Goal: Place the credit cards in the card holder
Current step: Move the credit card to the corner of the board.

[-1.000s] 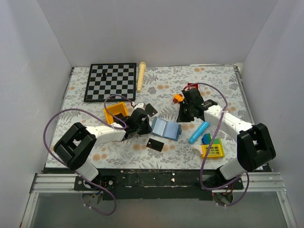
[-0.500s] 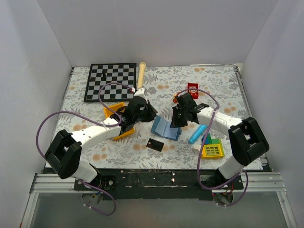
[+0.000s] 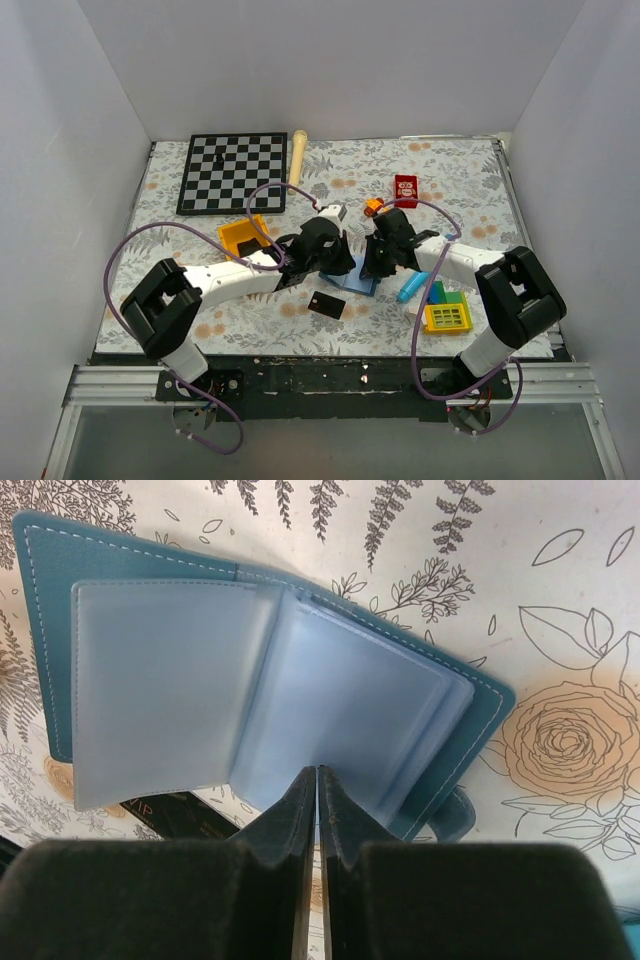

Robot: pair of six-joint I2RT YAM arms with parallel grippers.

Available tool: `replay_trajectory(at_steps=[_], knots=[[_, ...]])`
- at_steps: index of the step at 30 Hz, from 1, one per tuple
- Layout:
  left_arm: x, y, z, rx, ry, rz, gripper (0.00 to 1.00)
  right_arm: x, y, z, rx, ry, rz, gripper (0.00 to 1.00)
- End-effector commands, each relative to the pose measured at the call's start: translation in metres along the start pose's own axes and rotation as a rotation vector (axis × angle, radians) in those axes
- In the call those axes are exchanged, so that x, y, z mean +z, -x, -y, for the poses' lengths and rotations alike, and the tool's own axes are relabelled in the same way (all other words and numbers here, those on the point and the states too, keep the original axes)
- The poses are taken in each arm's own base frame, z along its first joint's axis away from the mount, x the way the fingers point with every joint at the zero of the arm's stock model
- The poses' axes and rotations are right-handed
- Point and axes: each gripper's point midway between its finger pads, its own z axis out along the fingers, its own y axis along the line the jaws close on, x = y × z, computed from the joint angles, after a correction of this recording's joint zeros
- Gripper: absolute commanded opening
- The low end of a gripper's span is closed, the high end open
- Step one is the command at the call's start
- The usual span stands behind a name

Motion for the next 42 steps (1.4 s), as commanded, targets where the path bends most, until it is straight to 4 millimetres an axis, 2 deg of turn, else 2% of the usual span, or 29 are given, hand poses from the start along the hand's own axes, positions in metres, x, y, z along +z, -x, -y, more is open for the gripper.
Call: replay_trajectory(at_steps=[1, 10, 17, 28, 38, 42], knots=[[0.001, 0.007, 0.005, -0.008, -0.02, 0.024, 0.0, -0.006, 0.016, -0.012, -0.012, 0.054, 0.086, 0.1], [0.024, 0.0, -0.001, 0.014, 0.007, -0.009, 0.0, -0.008, 0.014, -0.005, -0.022, 0.049, 0.123, 0.08], [0.038, -0.009, -0.021, 0.031, 0.079, -0.028, 0.0, -0.009, 0.011, -0.001, -0.03, 0.033, 0.112, 0.08], [0.029, -0.009, -0.073, -0.008, 0.182, -0.016, 0.0, -0.004, -0.002, 0.009, -0.007, -0.034, 0.018, 0.07], [0.029, -0.032, -0.098, -0.006, 0.246, -0.057, 0.0, -0.002, -0.01, 0.036, 0.037, -0.172, -0.003, 0.06], [0.027, -0.033, -0.1, -0.012, 0.23, -0.035, 0.0, -0.002, -0.013, 0.041, 0.04, -0.201, -0.008, 0.06]])
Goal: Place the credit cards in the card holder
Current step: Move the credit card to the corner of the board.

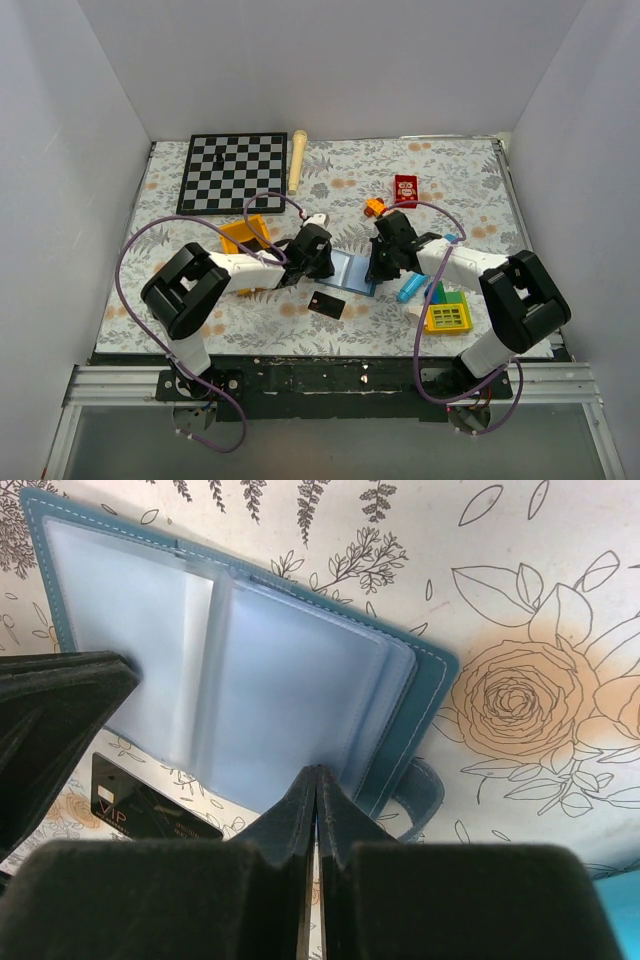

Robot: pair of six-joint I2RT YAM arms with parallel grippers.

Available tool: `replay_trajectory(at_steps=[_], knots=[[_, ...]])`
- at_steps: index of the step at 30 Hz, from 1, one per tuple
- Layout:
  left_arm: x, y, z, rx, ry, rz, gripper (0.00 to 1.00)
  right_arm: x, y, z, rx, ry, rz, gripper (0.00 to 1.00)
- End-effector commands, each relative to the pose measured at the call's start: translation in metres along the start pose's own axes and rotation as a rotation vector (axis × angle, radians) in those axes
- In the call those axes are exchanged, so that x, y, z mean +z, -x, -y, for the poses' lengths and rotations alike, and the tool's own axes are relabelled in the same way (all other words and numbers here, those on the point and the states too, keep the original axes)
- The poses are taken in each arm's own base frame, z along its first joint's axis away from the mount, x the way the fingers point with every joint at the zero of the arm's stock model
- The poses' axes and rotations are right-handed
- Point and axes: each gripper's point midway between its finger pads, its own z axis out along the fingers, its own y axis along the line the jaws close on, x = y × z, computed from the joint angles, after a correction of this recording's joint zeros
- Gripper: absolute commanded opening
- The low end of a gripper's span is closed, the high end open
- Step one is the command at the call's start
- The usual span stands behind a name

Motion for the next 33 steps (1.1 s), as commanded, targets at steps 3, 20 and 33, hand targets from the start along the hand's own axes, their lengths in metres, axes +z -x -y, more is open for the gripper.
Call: replay_trajectory(at_steps=[3, 20, 33], knots=[[-0.01, -0.003, -0.013, 0.023, 0.022, 0.015, 0.0, 0.004, -0.009, 0.028, 0.007, -0.142, -0.031, 0.05], [-0.024, 0.002, -0.03, 0.015, 0.103, 0.021, 0.0, -0.01, -0.001, 0.035, -0.006, -0.189, 0.008, 0.04], [-0.057, 0.066, 0.002, 0.052, 0.056, 0.164, 0.0, -0.091, 0.06, -0.006, -0.093, -0.059, 0.285, 0.14]])
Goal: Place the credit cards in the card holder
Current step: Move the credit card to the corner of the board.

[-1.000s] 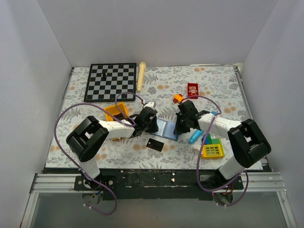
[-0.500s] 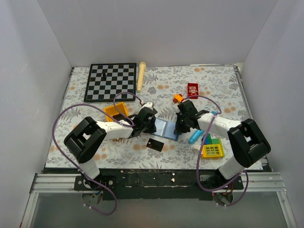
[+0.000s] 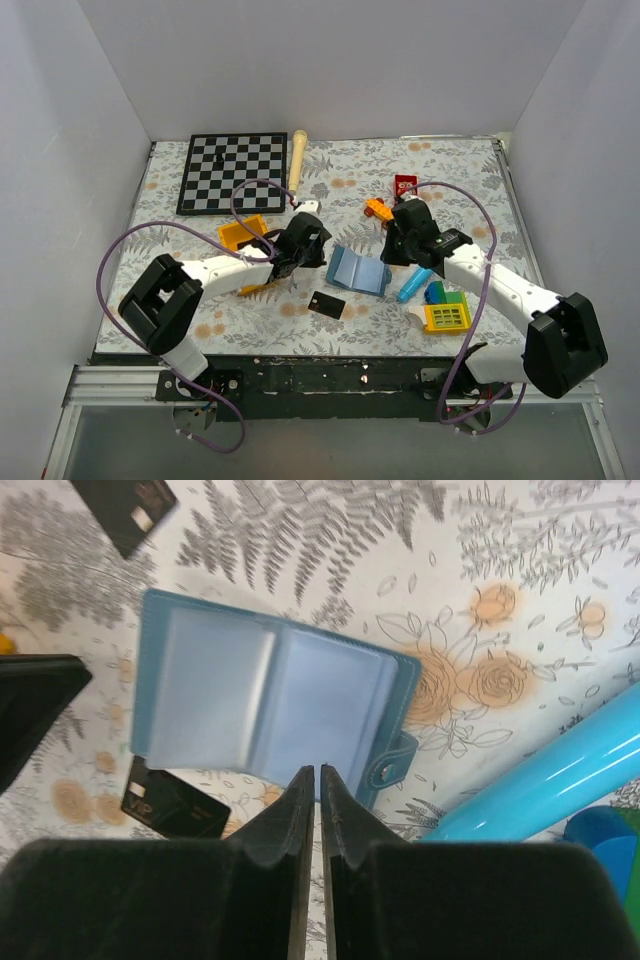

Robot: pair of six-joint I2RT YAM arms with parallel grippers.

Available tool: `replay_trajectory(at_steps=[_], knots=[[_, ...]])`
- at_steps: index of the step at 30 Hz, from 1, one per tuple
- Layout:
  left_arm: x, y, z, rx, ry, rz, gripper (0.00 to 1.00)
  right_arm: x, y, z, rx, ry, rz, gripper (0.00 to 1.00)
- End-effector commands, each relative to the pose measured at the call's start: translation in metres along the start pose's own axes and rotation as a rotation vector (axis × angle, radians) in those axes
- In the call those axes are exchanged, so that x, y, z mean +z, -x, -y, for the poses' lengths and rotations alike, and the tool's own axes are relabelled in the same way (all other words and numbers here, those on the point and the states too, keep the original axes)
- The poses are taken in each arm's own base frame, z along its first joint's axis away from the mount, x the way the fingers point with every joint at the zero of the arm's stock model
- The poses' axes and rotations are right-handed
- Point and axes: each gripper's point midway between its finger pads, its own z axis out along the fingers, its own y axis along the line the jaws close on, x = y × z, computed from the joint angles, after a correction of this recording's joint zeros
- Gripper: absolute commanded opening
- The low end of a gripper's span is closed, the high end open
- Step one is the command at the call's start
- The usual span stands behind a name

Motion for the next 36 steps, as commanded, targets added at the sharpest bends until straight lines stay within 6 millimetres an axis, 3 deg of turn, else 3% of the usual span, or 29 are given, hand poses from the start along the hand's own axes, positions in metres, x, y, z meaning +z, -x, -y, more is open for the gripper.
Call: replay_trajectory(at_steps=[1, 5, 9, 11, 13, 18, 21, 23, 24, 31, 36], knots=[[-0.021, 0.037, 0.009, -0.001, -0.018, 0.094, 0.0, -0.02, 0.029, -0.009, -0.04, 0.021, 0.087, 0.14], [-0.032, 0.042, 0.006, -0.007, -0.003, 0.114, 0.0, -0.015, 0.024, -0.014, -0.043, 0.051, 0.067, 0.15], [-0.042, 0.057, -0.015, -0.074, 0.036, 0.111, 0.09, -0.008, 0.016, -0.022, -0.032, 0.116, 0.057, 0.25], [-0.049, 0.065, -0.023, -0.13, 0.0, 0.106, 0.1, -0.002, 0.015, -0.025, -0.031, 0.129, 0.053, 0.25], [-0.059, 0.074, -0.031, -0.165, -0.035, 0.126, 0.12, 0.004, 0.014, -0.029, -0.037, 0.139, 0.029, 0.18], [-0.097, 0.11, -0.041, -0.144, -0.055, 0.239, 0.39, 0.022, 0.013, -0.05, -0.061, 0.208, -0.043, 0.11], [-0.124, 0.132, -0.046, -0.133, -0.054, 0.314, 0.68, 0.033, 0.013, -0.059, -0.058, 0.241, -0.071, 0.09], [-0.138, 0.142, -0.05, -0.135, -0.042, 0.346, 0.94, 0.039, 0.015, -0.066, -0.056, 0.259, -0.084, 0.08], [-0.145, 0.147, -0.052, -0.135, -0.035, 0.362, 0.98, 0.043, 0.013, -0.067, -0.055, 0.261, -0.098, 0.07], [-0.192, 0.175, -0.063, -0.183, -0.007, 0.477, 0.98, 0.06, 0.007, -0.084, -0.055, 0.311, -0.157, 0.04], [-0.212, 0.186, -0.074, -0.268, 0.022, 0.507, 0.98, 0.066, 0.005, -0.092, -0.068, 0.317, -0.167, 0.04]])
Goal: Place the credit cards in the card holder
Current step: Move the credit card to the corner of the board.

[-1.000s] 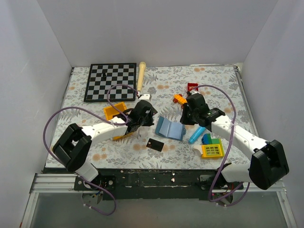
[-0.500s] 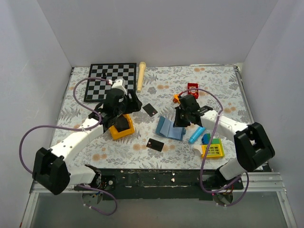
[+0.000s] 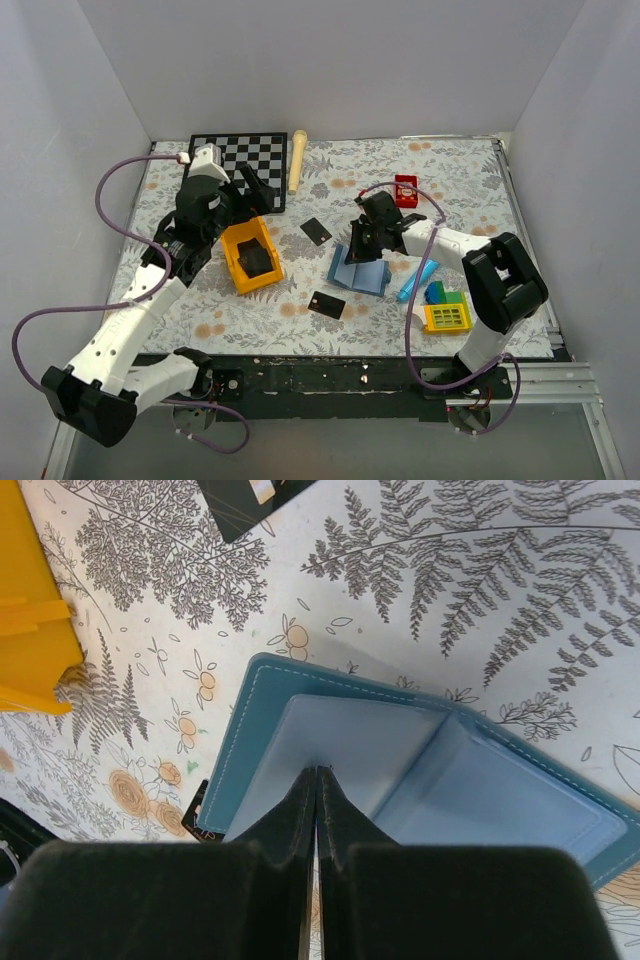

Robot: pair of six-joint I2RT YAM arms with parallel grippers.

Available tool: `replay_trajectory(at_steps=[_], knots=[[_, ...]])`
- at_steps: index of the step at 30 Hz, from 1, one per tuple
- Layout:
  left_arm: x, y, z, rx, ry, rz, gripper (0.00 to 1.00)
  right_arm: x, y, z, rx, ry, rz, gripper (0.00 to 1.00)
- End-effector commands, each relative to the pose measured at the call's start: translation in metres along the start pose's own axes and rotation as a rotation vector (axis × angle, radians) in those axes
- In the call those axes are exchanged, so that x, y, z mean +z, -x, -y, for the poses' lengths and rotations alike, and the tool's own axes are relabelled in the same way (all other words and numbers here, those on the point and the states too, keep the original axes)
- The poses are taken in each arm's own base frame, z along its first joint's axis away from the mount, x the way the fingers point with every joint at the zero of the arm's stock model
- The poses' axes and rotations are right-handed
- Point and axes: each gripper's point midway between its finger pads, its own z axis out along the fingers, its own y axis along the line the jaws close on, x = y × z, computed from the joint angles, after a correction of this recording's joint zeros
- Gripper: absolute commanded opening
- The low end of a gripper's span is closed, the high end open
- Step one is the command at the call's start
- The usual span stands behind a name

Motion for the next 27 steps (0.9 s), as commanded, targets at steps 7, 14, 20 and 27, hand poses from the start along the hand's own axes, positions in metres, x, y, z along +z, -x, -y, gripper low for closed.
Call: replay_trajectory(at_steps=[7, 14, 20, 27], knots=[[-0.026, 0.026, -0.003, -0.012, 0.001, 0.067, 0.98, 0.019, 0.003, -0.012, -0.024, 0.034, -0.006, 0.04], [-0.03, 0.011, -0.006, 0.022, -0.022, 0.032, 0.98, 0.031, -0.012, 0.002, -0.016, 0.004, -0.039, 0.05], [-0.03, 0.0, -0.005, 0.022, -0.051, 0.009, 0.98, 0.028, -0.014, 0.004, -0.024, 0.0, -0.034, 0.05], [-0.028, -0.006, -0.004, 0.017, -0.06, -0.01, 0.97, 0.008, -0.003, -0.006, -0.045, 0.021, 0.009, 0.06]])
